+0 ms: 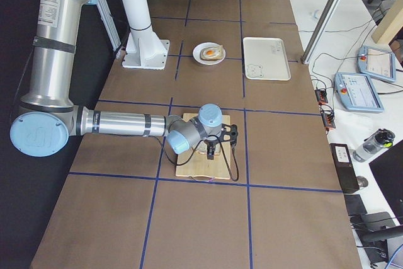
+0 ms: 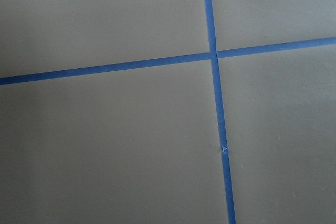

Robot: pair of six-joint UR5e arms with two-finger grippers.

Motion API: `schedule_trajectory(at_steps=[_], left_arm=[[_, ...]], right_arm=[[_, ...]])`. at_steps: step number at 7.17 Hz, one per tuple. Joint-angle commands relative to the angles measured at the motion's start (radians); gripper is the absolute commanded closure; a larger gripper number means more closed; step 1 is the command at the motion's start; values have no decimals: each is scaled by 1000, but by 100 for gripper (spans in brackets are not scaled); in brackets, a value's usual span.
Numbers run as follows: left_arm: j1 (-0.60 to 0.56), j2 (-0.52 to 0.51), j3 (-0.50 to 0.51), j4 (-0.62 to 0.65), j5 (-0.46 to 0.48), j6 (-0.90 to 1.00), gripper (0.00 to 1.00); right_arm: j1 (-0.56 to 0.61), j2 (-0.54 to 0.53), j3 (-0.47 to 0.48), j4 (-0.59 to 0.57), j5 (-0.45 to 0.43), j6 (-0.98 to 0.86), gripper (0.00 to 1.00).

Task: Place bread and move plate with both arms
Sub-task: 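Lower the right gripper onto the bread slice on the wooden board and grasp it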

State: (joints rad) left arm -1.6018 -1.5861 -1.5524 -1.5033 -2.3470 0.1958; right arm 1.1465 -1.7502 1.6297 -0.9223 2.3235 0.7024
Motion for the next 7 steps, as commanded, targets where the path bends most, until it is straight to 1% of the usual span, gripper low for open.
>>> schedule_trajectory(at_steps=[1, 4, 5, 7], left_arm=[[0, 0, 0, 0, 0, 1, 0], [0, 0, 2, 0, 0, -1, 0], [0, 0, 2, 0, 0, -1, 0], [0, 0, 0, 0, 0, -1, 0]], right_arm=[[-36, 9, -28, -1, -16, 0, 24], [-37, 9, -48, 0, -16, -3, 33], [-44, 9, -48, 0, -18, -3, 34], [-71, 9, -50, -1, -49, -1, 34]])
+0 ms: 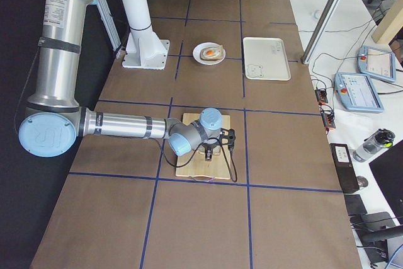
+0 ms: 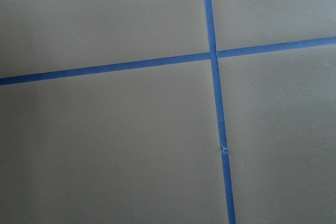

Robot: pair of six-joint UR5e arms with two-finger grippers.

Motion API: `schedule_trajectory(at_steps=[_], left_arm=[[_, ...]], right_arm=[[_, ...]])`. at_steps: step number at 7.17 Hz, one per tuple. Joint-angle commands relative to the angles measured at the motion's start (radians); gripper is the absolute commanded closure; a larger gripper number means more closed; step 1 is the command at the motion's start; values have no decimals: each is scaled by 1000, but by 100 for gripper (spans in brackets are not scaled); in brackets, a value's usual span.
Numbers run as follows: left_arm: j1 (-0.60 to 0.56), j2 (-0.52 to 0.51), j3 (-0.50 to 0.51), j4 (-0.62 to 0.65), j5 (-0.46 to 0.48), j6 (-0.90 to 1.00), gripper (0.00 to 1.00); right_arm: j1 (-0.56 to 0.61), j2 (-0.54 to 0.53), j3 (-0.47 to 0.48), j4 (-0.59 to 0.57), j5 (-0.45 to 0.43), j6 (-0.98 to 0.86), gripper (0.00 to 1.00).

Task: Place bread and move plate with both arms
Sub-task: 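Lower the right gripper onto the bread slice on the wooden board and grasp it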

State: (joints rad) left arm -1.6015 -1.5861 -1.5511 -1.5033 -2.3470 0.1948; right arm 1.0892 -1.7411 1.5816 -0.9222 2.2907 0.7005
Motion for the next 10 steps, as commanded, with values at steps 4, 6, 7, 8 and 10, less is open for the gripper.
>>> schedule_trajectory(at_steps=[4, 6, 7, 8, 10], left_arm=[[0, 0, 0, 0, 0, -2, 0], [-2, 0, -1, -2, 0, 0, 0], [-2, 0, -1, 0, 0, 0, 0], [-2, 0, -1, 0, 0, 2, 0], [-2, -2, -1, 0, 0, 0, 0]], right_arm=[[-14, 0, -14, 0, -16, -1, 58], [-14, 0, -20, 0, -25, -2, 72], [-14, 0, -19, 0, -25, -3, 81], [-14, 0, -14, 0, -25, -3, 90], [-12, 0, -9, 0, -25, -7, 100]])
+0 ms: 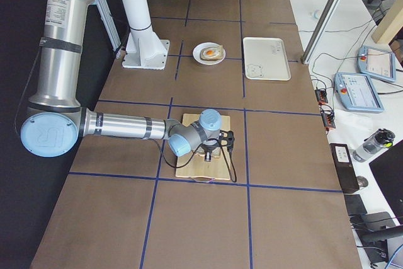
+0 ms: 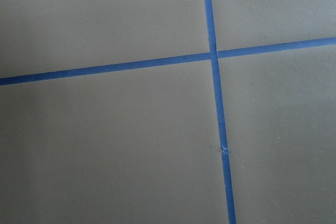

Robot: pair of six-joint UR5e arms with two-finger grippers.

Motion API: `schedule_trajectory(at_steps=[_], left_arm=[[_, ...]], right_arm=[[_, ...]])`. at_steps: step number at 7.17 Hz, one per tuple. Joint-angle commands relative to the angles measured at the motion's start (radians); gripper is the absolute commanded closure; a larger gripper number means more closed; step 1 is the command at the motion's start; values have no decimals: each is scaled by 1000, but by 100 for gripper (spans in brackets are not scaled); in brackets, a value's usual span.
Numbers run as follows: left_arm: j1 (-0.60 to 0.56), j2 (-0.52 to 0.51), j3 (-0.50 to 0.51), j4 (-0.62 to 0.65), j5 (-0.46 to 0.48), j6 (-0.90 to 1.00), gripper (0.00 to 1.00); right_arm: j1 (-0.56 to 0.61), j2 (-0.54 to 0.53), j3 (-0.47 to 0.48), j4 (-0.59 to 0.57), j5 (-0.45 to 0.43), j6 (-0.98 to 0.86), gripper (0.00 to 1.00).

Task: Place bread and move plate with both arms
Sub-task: 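Lower the right gripper onto the bread slice on the wooden board and grasp it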

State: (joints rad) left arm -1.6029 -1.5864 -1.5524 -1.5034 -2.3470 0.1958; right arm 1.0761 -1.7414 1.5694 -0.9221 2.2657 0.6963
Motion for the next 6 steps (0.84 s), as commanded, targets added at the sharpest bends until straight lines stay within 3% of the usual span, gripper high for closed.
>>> schedule_trajectory(at_steps=[1, 6], left_arm=[[1, 0, 0, 0, 0, -1, 0], [0, -1, -3, -1, 0, 0, 0]], right_arm=[[1, -1, 6, 0, 0, -1, 100], [11, -7, 115, 0, 32, -6, 100]])
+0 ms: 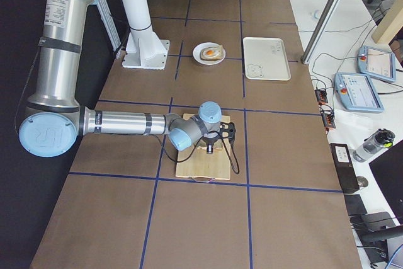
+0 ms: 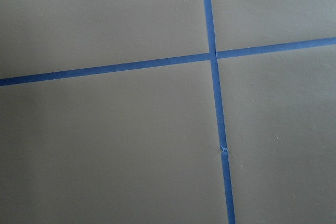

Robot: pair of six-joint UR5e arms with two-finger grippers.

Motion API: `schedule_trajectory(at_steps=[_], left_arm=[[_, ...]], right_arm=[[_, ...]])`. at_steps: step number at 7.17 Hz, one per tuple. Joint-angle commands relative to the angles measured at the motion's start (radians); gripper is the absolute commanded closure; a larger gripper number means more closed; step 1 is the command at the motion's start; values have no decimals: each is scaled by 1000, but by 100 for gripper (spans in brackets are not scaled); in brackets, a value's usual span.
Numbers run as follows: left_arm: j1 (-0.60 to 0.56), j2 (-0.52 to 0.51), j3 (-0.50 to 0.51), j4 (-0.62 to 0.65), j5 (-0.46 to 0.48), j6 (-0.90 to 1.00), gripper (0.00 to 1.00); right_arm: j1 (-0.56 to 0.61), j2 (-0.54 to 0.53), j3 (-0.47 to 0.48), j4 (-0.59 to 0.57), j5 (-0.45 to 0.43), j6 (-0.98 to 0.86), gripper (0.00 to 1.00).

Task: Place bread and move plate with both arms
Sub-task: 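Lift the bread slice with the right gripper and carry it toward the plate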

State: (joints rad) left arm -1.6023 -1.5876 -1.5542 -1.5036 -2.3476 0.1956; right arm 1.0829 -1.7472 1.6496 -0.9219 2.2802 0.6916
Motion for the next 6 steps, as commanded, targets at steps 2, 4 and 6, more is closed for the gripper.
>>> schedule_trajectory(at_steps=[2, 4, 6], left_arm=[[-1, 1, 0, 0, -1, 1, 0], [-1, 1, 0, 0, -1, 1, 0], [-1, 1, -1, 0, -1, -2, 0]], right_arm=[[99, 18, 47, 0, 181, 0, 100], [124, 60, 82, 3, 243, 11, 100], [121, 197, 108, 6, 263, 209, 100]])
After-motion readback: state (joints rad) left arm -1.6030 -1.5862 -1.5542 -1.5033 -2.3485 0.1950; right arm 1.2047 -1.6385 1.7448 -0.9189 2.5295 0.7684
